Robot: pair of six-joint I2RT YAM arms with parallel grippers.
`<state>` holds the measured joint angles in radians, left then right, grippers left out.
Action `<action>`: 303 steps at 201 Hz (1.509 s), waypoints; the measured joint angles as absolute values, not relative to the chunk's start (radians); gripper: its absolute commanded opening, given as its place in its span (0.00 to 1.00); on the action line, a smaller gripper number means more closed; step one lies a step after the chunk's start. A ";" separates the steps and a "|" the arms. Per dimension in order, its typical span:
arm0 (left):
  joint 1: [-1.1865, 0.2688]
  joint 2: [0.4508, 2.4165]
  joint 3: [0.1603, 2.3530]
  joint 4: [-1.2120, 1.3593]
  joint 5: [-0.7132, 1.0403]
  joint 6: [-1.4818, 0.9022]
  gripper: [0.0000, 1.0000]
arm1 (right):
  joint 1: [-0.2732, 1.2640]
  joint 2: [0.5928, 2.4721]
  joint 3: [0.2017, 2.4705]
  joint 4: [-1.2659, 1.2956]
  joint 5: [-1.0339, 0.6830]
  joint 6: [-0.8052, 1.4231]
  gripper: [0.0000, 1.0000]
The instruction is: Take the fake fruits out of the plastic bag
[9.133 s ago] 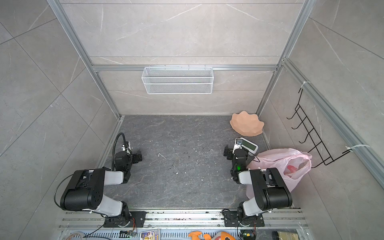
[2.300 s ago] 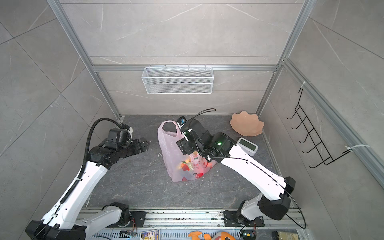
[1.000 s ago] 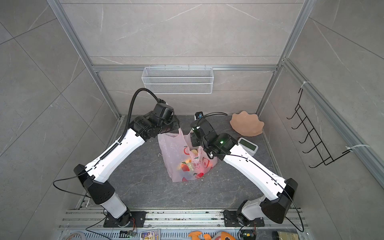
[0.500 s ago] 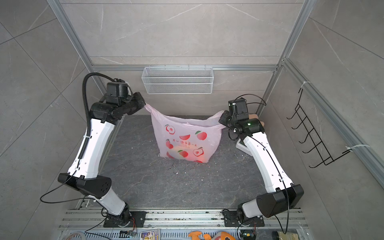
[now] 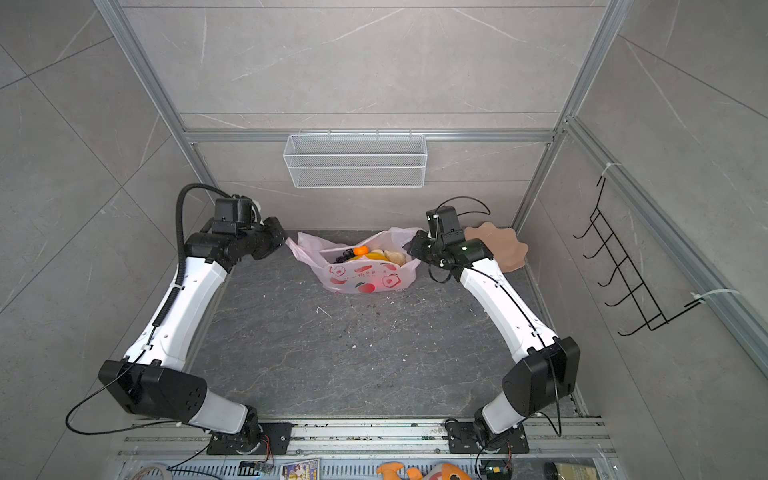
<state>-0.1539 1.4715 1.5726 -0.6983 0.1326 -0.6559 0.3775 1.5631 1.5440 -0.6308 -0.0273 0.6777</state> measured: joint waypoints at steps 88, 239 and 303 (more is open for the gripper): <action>-0.041 1.184 1.155 -0.490 0.293 -0.668 0.00 | 0.394 1.311 1.409 -0.600 -0.081 0.574 0.00; -0.355 1.159 1.516 -0.834 -0.058 -0.464 0.75 | 0.481 1.236 1.256 -0.563 -0.066 0.561 0.00; -0.742 1.291 1.779 -0.998 -0.279 -0.449 0.72 | 0.501 1.094 1.162 -0.439 -0.050 0.567 0.00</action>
<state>-0.7422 1.2911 1.7794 -0.9977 -0.2787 -0.4488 0.5007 1.0939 1.1618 -0.4393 -0.0498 0.5667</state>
